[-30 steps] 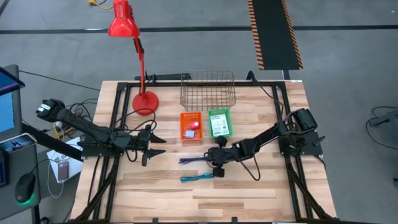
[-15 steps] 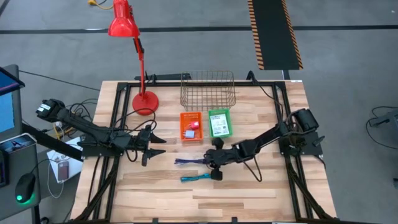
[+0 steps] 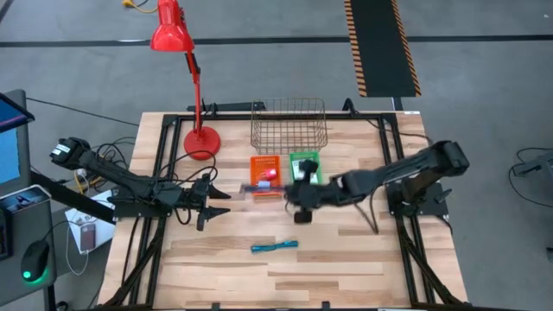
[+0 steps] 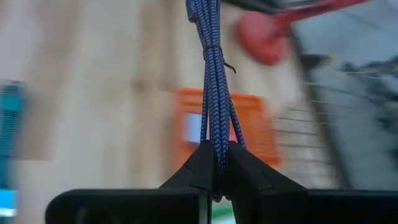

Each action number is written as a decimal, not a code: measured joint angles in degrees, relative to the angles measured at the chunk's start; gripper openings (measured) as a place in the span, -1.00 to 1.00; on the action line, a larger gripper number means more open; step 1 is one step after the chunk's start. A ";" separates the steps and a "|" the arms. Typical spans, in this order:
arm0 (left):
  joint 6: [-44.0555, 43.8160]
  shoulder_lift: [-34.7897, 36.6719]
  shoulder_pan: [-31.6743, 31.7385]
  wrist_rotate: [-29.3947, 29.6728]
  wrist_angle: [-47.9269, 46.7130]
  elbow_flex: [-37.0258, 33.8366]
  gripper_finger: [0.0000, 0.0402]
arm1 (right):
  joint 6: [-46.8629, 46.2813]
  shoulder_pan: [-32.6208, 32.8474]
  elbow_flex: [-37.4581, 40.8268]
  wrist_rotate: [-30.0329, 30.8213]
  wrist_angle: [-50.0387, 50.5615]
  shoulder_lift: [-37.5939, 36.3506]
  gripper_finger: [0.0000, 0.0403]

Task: Pick and place items into bin
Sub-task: Put the dark blue charger cable into the gold wire basket

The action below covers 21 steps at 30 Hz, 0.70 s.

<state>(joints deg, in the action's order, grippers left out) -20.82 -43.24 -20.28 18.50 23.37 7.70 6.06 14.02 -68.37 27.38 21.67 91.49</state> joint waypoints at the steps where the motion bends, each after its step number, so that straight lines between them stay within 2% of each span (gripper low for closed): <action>1: 0.00 0.00 -0.01 0.00 0.03 0.00 0.08 | 1.31 -0.94 -0.81 1.23 2.15 -1.30 -0.90; 6: 0.00 0.00 -0.01 0.04 0.04 0.00 0.08 | 8.34 -7.72 -3.67 4.02 9.42 -5.54 -0.88; 11: 0.00 0.00 -0.01 0.22 0.08 0.00 0.08 | 16.25 -16.89 -3.82 3.56 10.68 -7.24 -0.90; 21: 0.00 0.00 -0.01 0.28 0.08 0.00 0.08 | 23.03 -33.73 -3.90 -8.31 10.38 -5.23 -0.87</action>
<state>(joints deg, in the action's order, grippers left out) -20.82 -43.24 -20.29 18.79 23.44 7.70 29.09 -19.71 -72.27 19.07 32.05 86.26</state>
